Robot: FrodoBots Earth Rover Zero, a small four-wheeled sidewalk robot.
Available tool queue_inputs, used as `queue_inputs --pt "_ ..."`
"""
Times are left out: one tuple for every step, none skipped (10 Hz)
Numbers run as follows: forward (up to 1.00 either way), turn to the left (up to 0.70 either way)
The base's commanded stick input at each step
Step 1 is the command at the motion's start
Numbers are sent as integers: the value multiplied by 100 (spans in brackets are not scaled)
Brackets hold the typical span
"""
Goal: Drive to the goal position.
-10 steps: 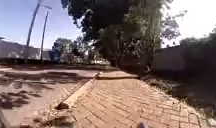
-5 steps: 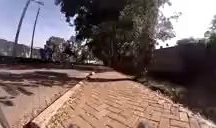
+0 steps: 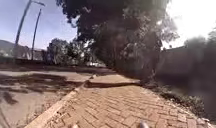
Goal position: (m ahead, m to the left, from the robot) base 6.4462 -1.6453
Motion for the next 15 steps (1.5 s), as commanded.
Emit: queue_inputs --pt "100 0" --pt "100 0" --pt "100 0" --pt "100 0" --pt "100 0" --pt "100 0" --pt "100 0" --pt "100 0" --pt "100 0" --pt "100 0" --pt "100 0" --pt "100 0" --pt "100 0" --pt "100 0" --pt "100 -1"
